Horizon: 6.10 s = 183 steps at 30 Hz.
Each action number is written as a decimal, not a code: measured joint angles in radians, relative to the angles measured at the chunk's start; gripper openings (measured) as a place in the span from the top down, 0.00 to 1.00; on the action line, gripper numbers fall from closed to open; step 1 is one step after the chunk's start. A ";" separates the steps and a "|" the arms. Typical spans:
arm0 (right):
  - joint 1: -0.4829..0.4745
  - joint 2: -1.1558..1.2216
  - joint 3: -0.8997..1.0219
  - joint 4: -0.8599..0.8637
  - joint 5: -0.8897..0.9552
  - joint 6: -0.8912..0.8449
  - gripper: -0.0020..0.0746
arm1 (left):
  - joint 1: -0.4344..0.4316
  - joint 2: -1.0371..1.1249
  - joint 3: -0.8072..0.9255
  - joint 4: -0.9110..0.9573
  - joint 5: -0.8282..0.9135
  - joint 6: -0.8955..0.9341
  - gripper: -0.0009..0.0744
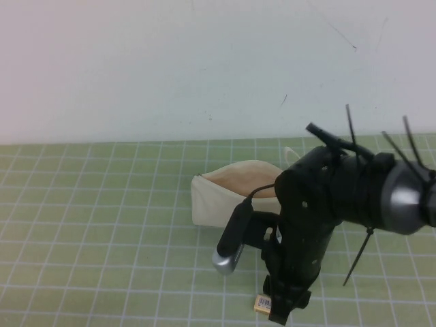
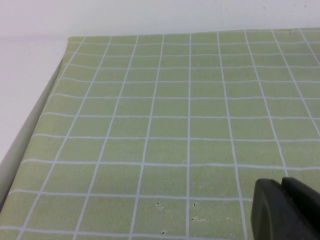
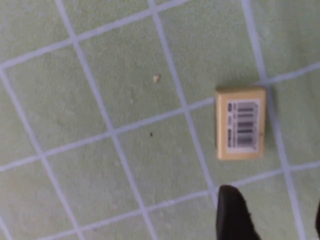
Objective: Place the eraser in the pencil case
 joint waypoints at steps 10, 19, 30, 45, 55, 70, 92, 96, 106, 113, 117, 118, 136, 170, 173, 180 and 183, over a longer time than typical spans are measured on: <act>0.012 0.055 0.000 0.046 -0.078 0.002 0.52 | 0.000 0.000 0.000 0.000 0.000 0.000 0.99; 0.026 0.103 0.000 0.052 -0.122 0.002 0.52 | 0.000 0.000 0.000 0.000 0.000 0.000 0.99; 0.027 0.109 -0.002 0.043 -0.102 0.093 0.70 | 0.000 0.000 0.000 0.000 0.000 0.000 0.99; 0.029 -0.150 -0.042 -0.023 -0.031 0.140 0.70 | 0.000 0.000 0.000 0.000 0.000 0.000 0.99; 0.024 -0.097 -0.277 -0.331 -0.137 0.327 0.70 | 0.000 0.000 0.000 0.000 0.000 0.000 0.99; -0.091 0.094 -0.378 -0.282 -0.146 0.400 0.51 | 0.000 0.000 0.000 0.000 0.000 0.000 0.99; -0.091 -0.425 -0.167 -0.097 -0.095 0.469 0.97 | 0.000 0.000 0.000 0.000 0.000 0.000 0.99; -0.091 -0.594 -0.005 -0.068 -0.135 0.460 0.97 | 0.000 0.000 0.000 0.000 0.000 0.000 0.99; -0.091 -0.890 0.257 -0.069 0.076 0.460 0.97 | 0.000 0.000 0.000 0.000 0.000 0.000 0.99; -0.091 -1.143 0.579 -0.081 -0.199 0.460 0.97 | 0.000 0.000 0.000 0.000 0.000 0.000 0.99; -0.122 -1.292 0.778 -0.129 -0.453 0.460 0.97 | 0.000 0.000 0.000 0.000 0.000 0.000 0.99; -0.142 -1.324 0.818 -0.135 -0.490 0.460 0.97 | 0.000 0.000 0.000 0.000 0.000 0.000 0.99; -0.759 -1.836 1.237 -0.107 -0.842 0.460 0.97 | 0.000 0.000 0.000 0.000 0.000 0.000 0.99; -0.767 -1.930 1.374 -0.017 -0.560 0.505 0.98 | 0.000 0.000 0.000 0.000 0.000 0.000 0.99; -0.767 -1.930 1.374 -0.017 -0.560 0.505 0.98 | 0.000 0.000 0.000 0.000 0.000 0.000 0.99; -0.767 -1.930 1.374 -0.017 -0.560 0.505 0.98 | 0.000 0.000 0.000 0.000 0.000 0.000 0.99; -0.767 -1.930 1.374 -0.017 -0.560 0.505 0.98 | 0.000 0.000 0.000 0.000 0.000 0.000 0.99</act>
